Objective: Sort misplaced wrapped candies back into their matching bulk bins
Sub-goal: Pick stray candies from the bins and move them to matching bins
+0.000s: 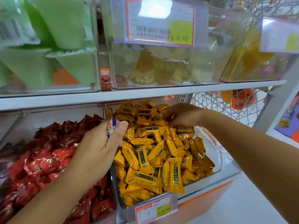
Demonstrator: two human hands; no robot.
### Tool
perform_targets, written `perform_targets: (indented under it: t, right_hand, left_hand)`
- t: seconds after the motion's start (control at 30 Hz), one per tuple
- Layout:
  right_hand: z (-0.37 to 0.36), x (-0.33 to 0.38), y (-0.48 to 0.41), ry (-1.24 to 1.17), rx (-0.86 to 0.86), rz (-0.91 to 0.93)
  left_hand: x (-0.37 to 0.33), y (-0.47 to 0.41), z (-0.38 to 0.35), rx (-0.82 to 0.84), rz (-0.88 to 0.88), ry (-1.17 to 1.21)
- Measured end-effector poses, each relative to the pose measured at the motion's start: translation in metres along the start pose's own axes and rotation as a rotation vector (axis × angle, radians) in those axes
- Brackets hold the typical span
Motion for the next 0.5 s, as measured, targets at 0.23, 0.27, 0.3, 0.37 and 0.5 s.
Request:
perform_targets:
  t: [0.23,0.27,0.3,0.37,0.5]
  right_hand:
    - [0.029,-0.018,0.025,-0.411,-0.145,-0.001]
    - [0.031,-0.018,0.028,-0.479,-0.15,0.005]
    - [0.032,-0.016,0.03,-0.53,-0.15,0.017]
    - [0.033,-0.011,0.034,-0.614,-0.147,0.038]
    - [0.038,0.0,0.043,-0.697,-0.203,0.054]
  left_hand:
    - [0.001,0.0,-0.001,0.015,-0.012,-0.007]
    - [0.001,0.0,-0.001,0.016,-0.008,-0.005]
    - [0.002,0.0,0.0,0.017,-0.008,-0.004]
    - [0.002,0.001,0.0,0.019,-0.028,-0.009]
    - [0.006,0.005,0.004,0.041,-0.015,0.01]
Point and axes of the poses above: each hand's wrist, its own y-axis away from the middle knuckle, its own z-axis out of the back of the hand, x = y × z, the point moved 10 cm from there along -y, towards the middle knuckle, and after that the axes turned 11 degrees about y, right-handed, at the moved point
